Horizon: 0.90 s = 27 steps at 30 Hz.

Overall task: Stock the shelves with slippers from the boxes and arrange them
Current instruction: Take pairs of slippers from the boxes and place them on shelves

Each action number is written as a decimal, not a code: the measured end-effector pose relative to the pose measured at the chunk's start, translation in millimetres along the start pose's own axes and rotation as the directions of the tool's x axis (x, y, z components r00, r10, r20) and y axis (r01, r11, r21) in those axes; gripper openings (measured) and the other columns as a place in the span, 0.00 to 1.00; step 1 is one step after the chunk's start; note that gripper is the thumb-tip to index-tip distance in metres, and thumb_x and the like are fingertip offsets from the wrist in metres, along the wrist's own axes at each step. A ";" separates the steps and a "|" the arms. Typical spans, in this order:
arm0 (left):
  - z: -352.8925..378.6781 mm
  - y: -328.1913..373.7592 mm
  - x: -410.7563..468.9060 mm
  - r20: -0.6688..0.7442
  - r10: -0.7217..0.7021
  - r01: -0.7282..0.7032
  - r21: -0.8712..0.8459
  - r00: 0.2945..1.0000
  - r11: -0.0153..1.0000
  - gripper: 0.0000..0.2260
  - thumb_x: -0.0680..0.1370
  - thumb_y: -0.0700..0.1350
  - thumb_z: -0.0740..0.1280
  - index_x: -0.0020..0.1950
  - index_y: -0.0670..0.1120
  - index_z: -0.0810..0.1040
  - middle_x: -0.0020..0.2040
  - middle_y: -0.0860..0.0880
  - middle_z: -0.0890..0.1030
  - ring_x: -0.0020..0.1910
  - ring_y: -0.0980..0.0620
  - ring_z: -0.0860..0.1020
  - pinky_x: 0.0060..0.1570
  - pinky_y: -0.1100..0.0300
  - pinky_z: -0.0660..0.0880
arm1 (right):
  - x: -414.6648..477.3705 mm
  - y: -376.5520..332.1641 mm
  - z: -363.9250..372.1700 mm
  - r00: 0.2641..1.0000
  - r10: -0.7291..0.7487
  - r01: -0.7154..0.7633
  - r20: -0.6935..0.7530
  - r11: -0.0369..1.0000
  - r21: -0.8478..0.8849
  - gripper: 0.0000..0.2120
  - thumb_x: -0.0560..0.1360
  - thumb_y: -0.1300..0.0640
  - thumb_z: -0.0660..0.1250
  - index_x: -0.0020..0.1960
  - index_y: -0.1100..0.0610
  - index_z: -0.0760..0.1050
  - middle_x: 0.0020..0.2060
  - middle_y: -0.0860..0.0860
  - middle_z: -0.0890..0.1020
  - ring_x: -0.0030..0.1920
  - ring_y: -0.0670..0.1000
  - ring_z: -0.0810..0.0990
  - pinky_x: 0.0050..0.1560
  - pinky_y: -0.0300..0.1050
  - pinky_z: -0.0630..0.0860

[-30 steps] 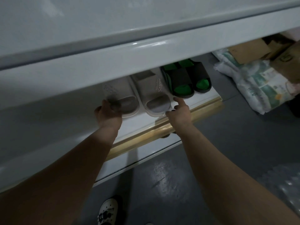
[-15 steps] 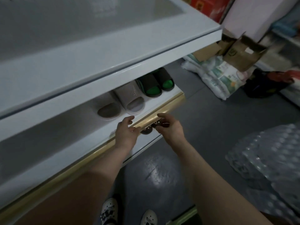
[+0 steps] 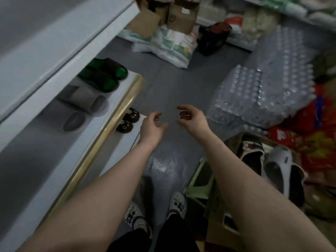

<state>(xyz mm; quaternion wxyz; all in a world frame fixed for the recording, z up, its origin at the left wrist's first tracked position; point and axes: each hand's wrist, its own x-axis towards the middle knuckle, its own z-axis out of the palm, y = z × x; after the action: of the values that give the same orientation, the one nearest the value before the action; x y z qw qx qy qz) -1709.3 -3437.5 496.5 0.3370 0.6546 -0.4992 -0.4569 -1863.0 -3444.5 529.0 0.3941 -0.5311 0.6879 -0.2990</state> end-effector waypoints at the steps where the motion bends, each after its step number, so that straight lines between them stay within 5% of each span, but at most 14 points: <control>1: 8.4 5.9 -5.8 0.039 0.016 -0.016 0.012 0.999 1.000 0.21 0.73 0.42 0.72 0.65 0.47 0.75 0.59 0.48 0.78 0.56 0.51 0.78 0.54 0.62 0.71 | -8.7 4.6 -11.2 0.999 0.015 -0.015 -0.034 1.000 0.001 0.21 0.70 0.67 0.72 0.61 0.53 0.79 0.46 0.52 0.80 0.44 0.50 0.80 0.53 0.54 0.81; 7: 67.2 38.9 -37.9 0.239 0.111 -0.133 0.080 0.965 0.988 0.19 0.75 0.40 0.71 0.65 0.43 0.76 0.59 0.47 0.78 0.52 0.56 0.75 0.48 0.69 0.67 | -60.6 39.7 -73.0 0.969 0.113 -0.106 -0.221 0.993 0.044 0.21 0.70 0.66 0.71 0.61 0.52 0.79 0.49 0.52 0.82 0.48 0.51 0.82 0.55 0.51 0.80; 10: 104.0 49.1 -52.9 0.334 0.137 -0.182 0.107 0.933 0.977 0.19 0.73 0.39 0.73 0.63 0.43 0.77 0.59 0.44 0.80 0.54 0.51 0.78 0.54 0.63 0.72 | -83.9 63.6 -101.8 0.944 0.166 -0.147 -0.286 0.985 0.085 0.21 0.70 0.66 0.71 0.61 0.51 0.80 0.47 0.52 0.82 0.47 0.53 0.82 0.54 0.54 0.80; 22: 248.7 63.5 -119.5 0.577 0.056 -0.188 0.173 0.815 0.967 0.16 0.75 0.41 0.72 0.62 0.46 0.77 0.57 0.48 0.80 0.52 0.53 0.78 0.59 0.57 0.74 | -171.6 192.6 -199.3 0.766 0.476 -0.410 -0.432 0.880 0.242 0.19 0.74 0.65 0.68 0.60 0.47 0.78 0.44 0.46 0.80 0.43 0.46 0.79 0.44 0.36 0.72; 27: 273.4 54.3 -128.9 0.639 -0.031 -0.141 0.216 0.768 0.966 0.16 0.76 0.41 0.70 0.63 0.48 0.77 0.59 0.48 0.79 0.54 0.52 0.78 0.57 0.59 0.73 | -189.5 231.1 -208.9 0.652 0.618 -0.500 -0.440 0.786 0.364 0.17 0.74 0.65 0.64 0.56 0.46 0.78 0.49 0.49 0.81 0.48 0.52 0.82 0.54 0.52 0.81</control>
<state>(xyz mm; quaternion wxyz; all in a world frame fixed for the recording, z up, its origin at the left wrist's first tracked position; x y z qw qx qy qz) -1994.4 -3324.4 481.8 0.0752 0.4830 -0.6568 -0.5742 -2133.3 -3203.5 486.3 0.3119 -0.1412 0.8640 -0.3692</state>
